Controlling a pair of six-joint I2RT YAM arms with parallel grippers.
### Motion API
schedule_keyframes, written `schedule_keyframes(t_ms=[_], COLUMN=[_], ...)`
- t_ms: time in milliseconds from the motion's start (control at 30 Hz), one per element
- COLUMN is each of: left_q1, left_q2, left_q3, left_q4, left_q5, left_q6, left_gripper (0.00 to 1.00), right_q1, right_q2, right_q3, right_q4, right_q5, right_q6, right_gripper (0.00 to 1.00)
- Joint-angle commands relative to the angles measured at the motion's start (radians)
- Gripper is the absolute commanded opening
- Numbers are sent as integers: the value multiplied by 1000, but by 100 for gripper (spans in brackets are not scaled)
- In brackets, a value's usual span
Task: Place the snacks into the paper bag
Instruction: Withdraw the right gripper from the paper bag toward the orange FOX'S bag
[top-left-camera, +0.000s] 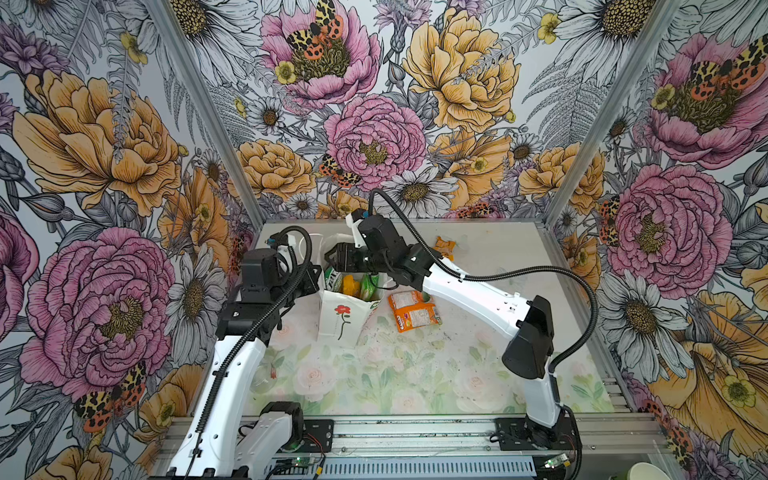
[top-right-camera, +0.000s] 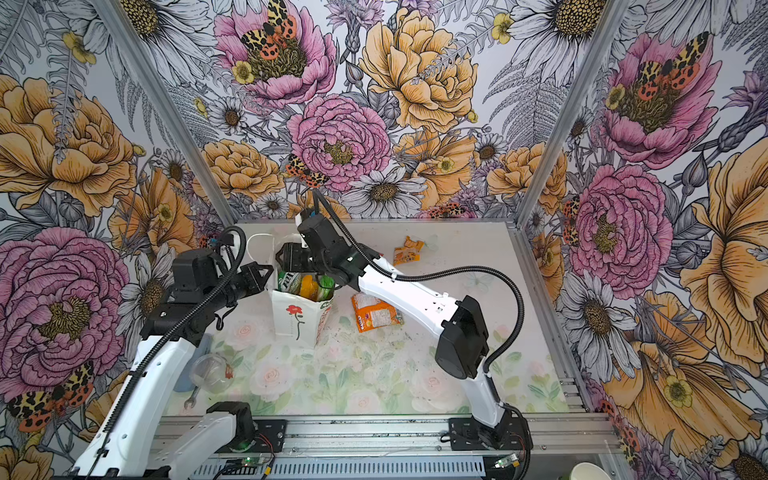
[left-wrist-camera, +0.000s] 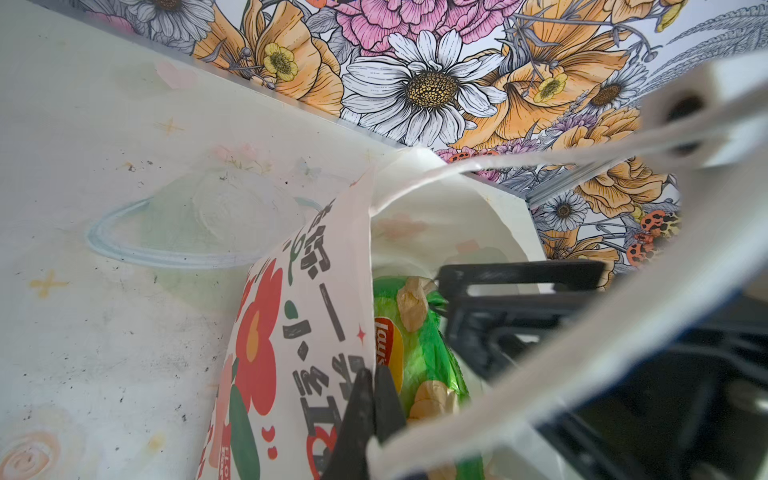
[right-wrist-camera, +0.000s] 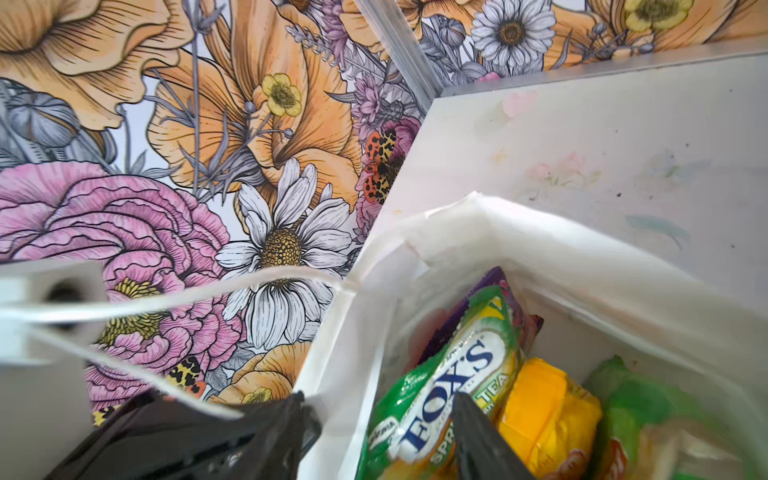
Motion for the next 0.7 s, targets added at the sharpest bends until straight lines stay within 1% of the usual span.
schedule_keyframes(t_ms=[0, 167, 367, 533, 667], left_q1=[15, 24, 34, 45, 56], left_q2=[-14, -9, 0, 4, 4], left_q3=[-1, 0, 2, 3, 5], left_q4=[84, 77, 66, 60, 54], left_q5=[-12, -28, -53, -63, -74], left_q6=[-4, -4, -8, -10, -11], left_gripper=[4, 4, 4, 3, 2], right_q1=[-17, -44, -75, -86, -87], right_q2=[-119, -270, -490, -663, -746], right_q3=[-30, -165, -396, -599, -740], right_q4=[4, 5, 4, 2, -6], right_q5=[-18, 27, 142, 222, 249], right_q6=[-87, -169, -256, -292, -287], right_gripper=[60, 66, 71, 71, 71])
